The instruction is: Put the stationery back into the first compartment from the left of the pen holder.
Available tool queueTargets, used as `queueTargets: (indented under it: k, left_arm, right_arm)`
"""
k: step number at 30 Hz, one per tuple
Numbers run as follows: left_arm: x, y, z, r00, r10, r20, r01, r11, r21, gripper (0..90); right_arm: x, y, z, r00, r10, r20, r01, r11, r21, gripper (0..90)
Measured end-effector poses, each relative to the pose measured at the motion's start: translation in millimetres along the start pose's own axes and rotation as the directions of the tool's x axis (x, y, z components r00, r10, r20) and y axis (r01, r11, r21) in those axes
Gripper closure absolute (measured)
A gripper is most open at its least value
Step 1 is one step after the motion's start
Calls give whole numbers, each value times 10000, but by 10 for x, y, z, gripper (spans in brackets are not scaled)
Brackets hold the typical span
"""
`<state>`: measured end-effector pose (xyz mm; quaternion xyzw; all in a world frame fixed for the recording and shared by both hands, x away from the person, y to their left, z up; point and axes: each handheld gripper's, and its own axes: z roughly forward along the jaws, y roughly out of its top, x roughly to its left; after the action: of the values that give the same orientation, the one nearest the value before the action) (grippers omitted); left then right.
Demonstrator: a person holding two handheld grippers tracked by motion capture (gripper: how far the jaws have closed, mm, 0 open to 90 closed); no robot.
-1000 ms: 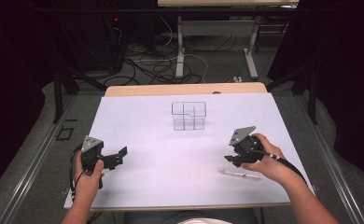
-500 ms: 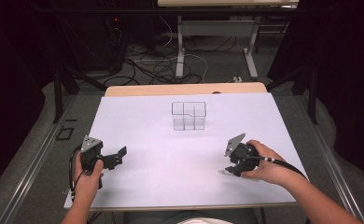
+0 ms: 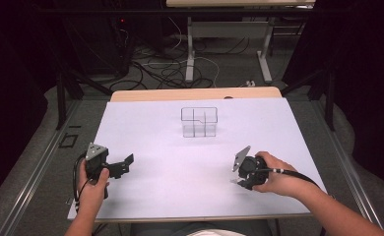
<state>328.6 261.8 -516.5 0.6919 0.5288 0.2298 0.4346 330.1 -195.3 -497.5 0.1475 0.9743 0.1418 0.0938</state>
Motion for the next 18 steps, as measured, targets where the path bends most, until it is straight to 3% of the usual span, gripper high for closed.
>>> queueTargets:
  k: [2, 7, 9, 18]
  left_arm:
    - [-2, 0, 1, 10000, 2, -4, -2, 10000, -5, 0]
    - [-7, -3, -5, 10000, 34, -6, -34, 10000, 41, 0]
    - [-1, -5, -6, 10000, 46, -15, -46, 10000, 12, 0]
    - [0, -2, 3, 10000, 52, -21, -52, 10000, 79, 0]
  right_arm:
    - [-3, 4, 11, 9999, -156, 2, 156, 9999, -7, 604]
    - [5, 6, 38, 9996, 34, -294, -30, 9999, 164, 623]
    - [2, -1, 61, 9991, -151, -400, 158, 9997, 179, 626]
    - [-28, -33, 70, 9988, 163, -463, -139, 9985, 525, 656]
